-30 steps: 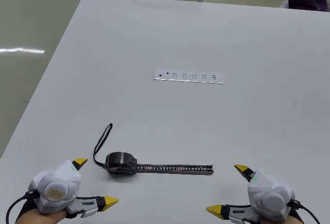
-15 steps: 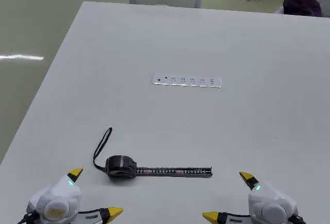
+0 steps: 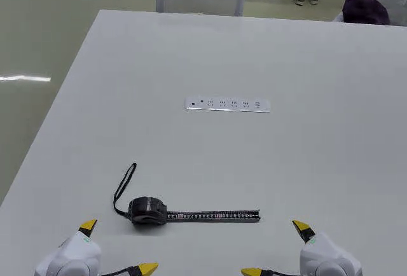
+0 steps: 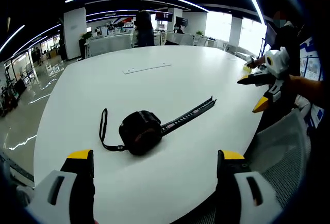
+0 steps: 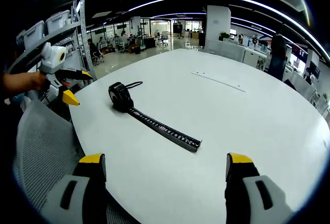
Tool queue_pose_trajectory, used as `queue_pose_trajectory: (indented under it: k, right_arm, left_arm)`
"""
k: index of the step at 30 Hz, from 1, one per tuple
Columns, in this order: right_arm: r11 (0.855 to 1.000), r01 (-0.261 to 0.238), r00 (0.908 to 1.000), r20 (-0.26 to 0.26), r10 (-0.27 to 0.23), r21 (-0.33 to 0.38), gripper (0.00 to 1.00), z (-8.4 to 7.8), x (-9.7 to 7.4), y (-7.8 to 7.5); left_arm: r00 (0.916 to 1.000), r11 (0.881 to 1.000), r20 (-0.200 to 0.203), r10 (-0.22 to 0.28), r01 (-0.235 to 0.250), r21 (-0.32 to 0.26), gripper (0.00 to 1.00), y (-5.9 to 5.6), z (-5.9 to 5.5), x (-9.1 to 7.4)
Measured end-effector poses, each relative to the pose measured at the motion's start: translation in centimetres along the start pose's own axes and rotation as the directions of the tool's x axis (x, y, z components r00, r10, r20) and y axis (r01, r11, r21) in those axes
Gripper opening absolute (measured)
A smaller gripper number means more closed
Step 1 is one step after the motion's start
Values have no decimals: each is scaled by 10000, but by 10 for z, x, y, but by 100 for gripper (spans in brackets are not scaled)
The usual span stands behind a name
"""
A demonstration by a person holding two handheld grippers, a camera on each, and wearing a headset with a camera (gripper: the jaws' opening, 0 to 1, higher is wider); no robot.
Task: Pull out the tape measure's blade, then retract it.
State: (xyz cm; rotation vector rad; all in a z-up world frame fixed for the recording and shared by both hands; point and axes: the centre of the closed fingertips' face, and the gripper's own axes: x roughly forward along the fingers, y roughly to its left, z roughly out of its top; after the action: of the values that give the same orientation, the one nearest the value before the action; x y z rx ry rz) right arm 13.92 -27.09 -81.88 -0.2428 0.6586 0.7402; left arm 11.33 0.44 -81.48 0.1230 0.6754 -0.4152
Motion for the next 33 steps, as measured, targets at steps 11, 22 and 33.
queue_pose_trajectory:
  k: [11, 22, 33]
  right_arm:
    - [9992, 291, 9995, 127, -294, 277, 98, 1, -7, 5]
    - [9988, 310, 9991, 276, -321, 391, 98, 2, -9, 11]
    - [9985, 263, 9983, 510, -287, 472, 100, 6, -10, 14]
  left_arm:
    - [9966, 9963, 469, 676, -650, -560, 99, -4, 5, -6]
    - [9937, 9930, 433, 1033, -1005, -620, 99, -9, 5, -6]
    - [9922, 9918, 465, 1155, -1126, -613, 98, -9, 5, -7]
